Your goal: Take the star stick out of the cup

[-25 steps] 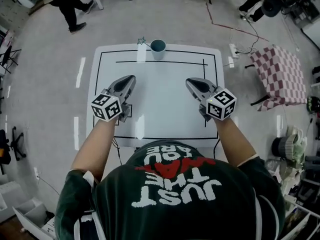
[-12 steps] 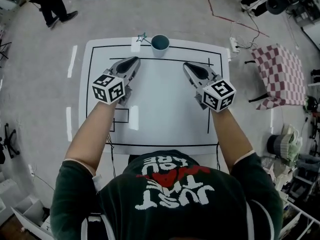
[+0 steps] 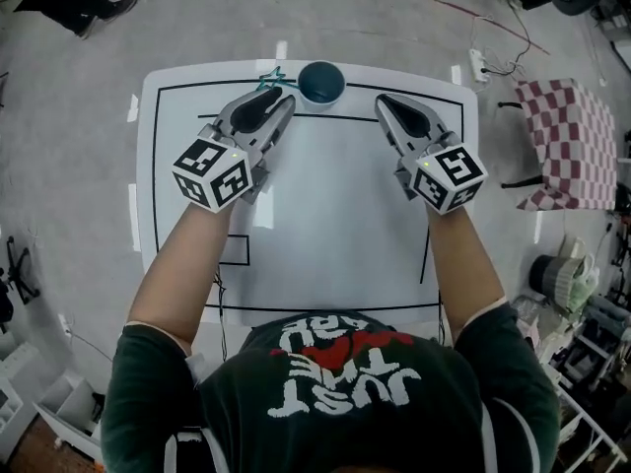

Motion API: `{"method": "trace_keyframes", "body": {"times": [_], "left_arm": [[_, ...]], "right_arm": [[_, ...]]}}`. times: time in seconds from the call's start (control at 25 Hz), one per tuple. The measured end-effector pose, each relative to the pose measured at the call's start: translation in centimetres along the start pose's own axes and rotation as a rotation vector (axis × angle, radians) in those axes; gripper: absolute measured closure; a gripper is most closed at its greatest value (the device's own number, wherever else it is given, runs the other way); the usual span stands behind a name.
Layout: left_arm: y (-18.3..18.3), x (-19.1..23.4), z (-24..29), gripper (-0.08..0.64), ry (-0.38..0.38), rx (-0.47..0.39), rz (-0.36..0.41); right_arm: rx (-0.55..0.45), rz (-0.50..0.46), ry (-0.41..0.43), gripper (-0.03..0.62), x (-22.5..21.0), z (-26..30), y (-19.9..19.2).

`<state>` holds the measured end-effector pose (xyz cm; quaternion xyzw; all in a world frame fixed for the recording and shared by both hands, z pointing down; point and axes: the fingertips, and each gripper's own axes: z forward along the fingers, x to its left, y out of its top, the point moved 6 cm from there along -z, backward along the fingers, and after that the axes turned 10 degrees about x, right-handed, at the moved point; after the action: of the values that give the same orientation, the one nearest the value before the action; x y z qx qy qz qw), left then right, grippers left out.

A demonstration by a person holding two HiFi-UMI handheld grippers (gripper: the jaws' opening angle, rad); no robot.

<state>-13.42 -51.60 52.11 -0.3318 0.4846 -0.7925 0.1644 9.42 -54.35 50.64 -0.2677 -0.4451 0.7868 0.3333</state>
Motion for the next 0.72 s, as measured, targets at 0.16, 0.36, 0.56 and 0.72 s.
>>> {"method": "trace_keyframes", "body": {"times": [0.16,0.36,0.56,0.72], "left_arm": [[0.3,-0.2,1.1,0.466,-0.027,-0.033,0.017],[0.2,0.0,1.8,0.466,0.000,-0.050,0.086],[0.1,0.1,2.2,0.467,0.032,-0.084,0.169],[0.1,0.2,2.4,0.468,0.023,-0.115,0.174]], "right_arm": [[0.001,-0.017,-0.006,0.558,-1.7,1.4,-0.4],[-0.001,-0.022,-0.004,0.558,-2.3,3.0,-0.9],[-0.012,-0.014,0.010,0.558,-2.5,4.1,-1.8],[-0.009,-0.041,0.012,0.558,-2.6,4.7,-2.2]]}}
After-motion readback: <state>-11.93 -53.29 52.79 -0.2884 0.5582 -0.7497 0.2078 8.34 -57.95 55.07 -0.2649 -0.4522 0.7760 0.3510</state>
